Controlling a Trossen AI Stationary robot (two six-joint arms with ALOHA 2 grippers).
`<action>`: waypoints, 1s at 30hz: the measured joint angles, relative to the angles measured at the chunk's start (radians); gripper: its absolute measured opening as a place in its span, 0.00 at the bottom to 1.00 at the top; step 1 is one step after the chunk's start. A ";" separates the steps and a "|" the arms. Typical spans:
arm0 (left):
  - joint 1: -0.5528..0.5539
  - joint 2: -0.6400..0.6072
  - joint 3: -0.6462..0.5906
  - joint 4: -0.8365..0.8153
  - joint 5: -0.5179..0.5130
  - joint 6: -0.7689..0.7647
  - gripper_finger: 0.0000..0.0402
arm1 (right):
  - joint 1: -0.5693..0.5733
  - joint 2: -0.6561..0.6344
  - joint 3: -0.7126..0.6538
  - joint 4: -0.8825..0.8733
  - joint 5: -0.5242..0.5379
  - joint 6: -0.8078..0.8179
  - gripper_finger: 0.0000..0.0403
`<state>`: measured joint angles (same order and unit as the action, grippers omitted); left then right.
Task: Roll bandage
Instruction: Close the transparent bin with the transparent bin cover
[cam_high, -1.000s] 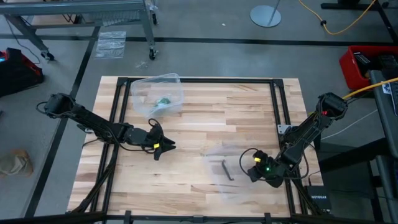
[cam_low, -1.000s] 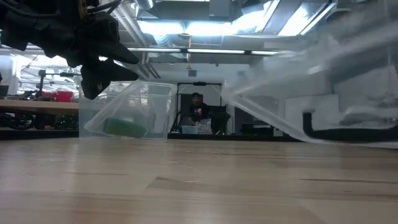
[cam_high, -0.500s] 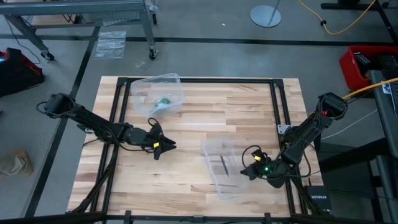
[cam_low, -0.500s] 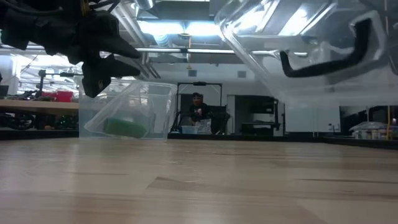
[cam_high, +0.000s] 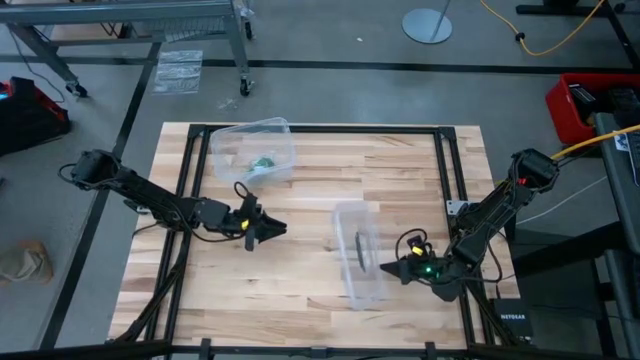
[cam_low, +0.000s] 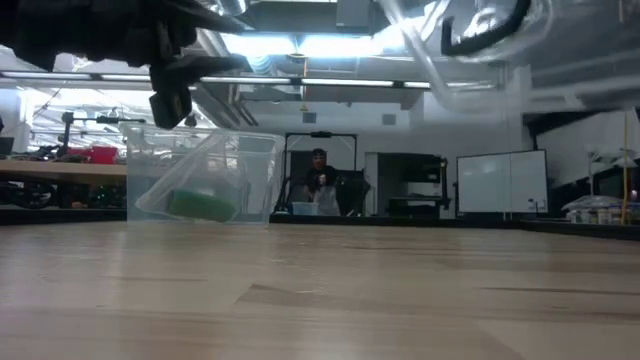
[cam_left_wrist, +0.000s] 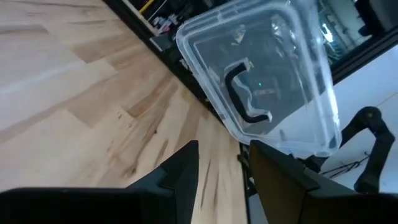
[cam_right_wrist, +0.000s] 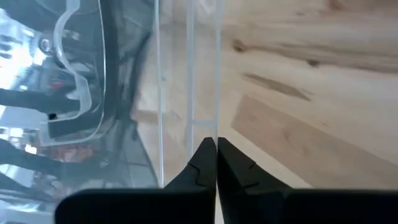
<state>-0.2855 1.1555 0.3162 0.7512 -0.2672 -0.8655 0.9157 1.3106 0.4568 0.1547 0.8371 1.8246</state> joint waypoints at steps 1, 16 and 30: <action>0.000 0.000 0.005 0.000 -0.001 -0.001 0.34 | 0.000 0.000 0.000 0.019 0.017 -0.018 0.00; 0.000 0.290 0.234 0.002 -0.014 0.001 0.34 | 0.000 0.000 0.001 0.144 0.068 -0.158 0.00; 0.029 0.671 0.432 0.381 0.080 -0.068 0.34 | 0.000 0.000 0.001 0.237 0.008 -0.311 0.00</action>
<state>-0.2566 1.8267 0.7479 1.1319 -0.1867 -0.9337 0.9157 1.3102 0.4580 0.3922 0.8449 1.5139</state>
